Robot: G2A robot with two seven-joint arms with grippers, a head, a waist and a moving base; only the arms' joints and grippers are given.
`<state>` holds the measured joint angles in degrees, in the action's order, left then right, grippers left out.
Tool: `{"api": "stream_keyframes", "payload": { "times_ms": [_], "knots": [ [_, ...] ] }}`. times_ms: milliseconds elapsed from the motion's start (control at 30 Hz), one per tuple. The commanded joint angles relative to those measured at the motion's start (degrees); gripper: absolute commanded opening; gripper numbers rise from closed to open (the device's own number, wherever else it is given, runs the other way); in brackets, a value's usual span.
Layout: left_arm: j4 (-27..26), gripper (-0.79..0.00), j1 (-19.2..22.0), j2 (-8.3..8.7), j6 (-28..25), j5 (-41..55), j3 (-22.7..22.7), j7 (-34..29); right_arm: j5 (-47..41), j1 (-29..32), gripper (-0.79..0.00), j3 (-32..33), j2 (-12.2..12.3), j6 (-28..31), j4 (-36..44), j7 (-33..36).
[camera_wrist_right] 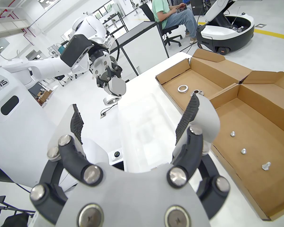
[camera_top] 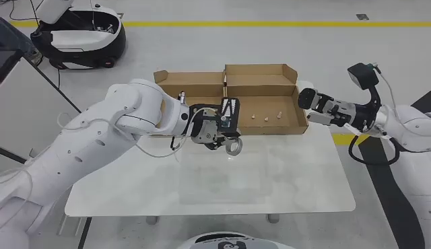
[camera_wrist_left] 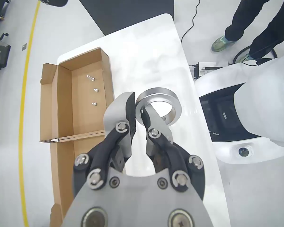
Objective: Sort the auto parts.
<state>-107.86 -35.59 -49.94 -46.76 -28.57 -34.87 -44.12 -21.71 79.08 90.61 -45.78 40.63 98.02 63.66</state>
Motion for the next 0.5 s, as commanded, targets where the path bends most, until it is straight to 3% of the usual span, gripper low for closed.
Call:
{"api": "stream_keyframes", "payload": {
  "times_ms": [0,233,467],
  "knots": [
    [0.0,-0.785,0.0,-0.01,0.1,0.0,0.0,-0.1,0.0,0.0,0.0,0.0,0.0,0.0,0.0,0.0],
    [0.0,-0.785,-0.9,0.07,2.0,-2.7,-0.9,1.5,0.0,0.0,0.0,0.0,0.0,0.0,0.0,0.0],
    [2.9,-0.785,-5.2,0.84,-2.7,-0.7,-6.7,15.1,0.0,0.0,0.0,0.0,0.0,0.0,0.0,0.0]
  ]
}}
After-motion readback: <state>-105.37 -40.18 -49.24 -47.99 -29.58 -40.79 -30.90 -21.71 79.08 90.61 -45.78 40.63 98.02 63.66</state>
